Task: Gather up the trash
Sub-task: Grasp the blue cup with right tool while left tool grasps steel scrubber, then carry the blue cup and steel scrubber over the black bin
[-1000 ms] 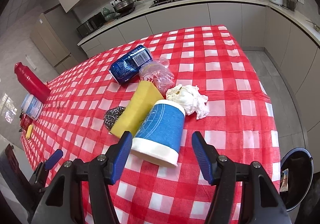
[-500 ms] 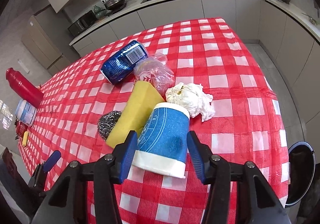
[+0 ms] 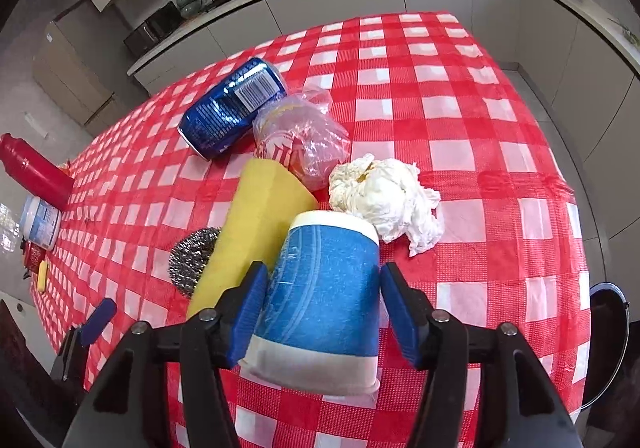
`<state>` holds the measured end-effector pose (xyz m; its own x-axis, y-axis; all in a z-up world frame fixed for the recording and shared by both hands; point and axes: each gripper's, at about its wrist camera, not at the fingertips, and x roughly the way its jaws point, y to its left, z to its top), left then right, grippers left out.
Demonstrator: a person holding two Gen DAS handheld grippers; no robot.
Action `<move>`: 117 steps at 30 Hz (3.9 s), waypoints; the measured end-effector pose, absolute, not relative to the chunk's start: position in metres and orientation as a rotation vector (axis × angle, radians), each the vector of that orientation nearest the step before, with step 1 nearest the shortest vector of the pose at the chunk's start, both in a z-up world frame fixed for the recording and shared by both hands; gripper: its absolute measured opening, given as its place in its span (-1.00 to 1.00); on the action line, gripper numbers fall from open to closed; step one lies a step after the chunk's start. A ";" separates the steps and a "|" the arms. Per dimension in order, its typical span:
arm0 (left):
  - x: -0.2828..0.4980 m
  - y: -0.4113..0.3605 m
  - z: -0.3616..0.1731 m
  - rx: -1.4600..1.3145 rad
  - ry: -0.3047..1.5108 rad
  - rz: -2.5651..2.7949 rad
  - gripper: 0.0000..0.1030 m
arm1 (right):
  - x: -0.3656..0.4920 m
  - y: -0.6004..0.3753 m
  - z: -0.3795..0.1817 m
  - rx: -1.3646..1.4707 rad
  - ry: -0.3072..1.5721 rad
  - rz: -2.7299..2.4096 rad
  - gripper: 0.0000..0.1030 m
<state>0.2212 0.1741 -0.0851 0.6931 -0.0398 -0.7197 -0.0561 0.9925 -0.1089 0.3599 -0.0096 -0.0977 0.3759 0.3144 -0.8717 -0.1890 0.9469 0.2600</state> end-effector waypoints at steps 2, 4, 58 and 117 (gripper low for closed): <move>0.225 0.170 -0.084 -0.121 0.802 0.000 0.81 | 0.360 -0.006 -0.102 0.115 1.155 0.336 0.26; 0.229 0.167 -0.084 -0.118 0.805 -0.008 0.81 | 0.358 -0.007 -0.103 0.128 1.148 0.344 0.24; 0.221 0.145 -0.079 -0.143 0.793 0.002 0.04 | 0.319 -0.071 -0.076 0.111 0.991 0.351 0.18; 0.194 -0.234 -0.081 -0.045 0.782 -0.246 0.05 | 0.239 -0.453 -0.098 0.081 0.914 0.010 0.18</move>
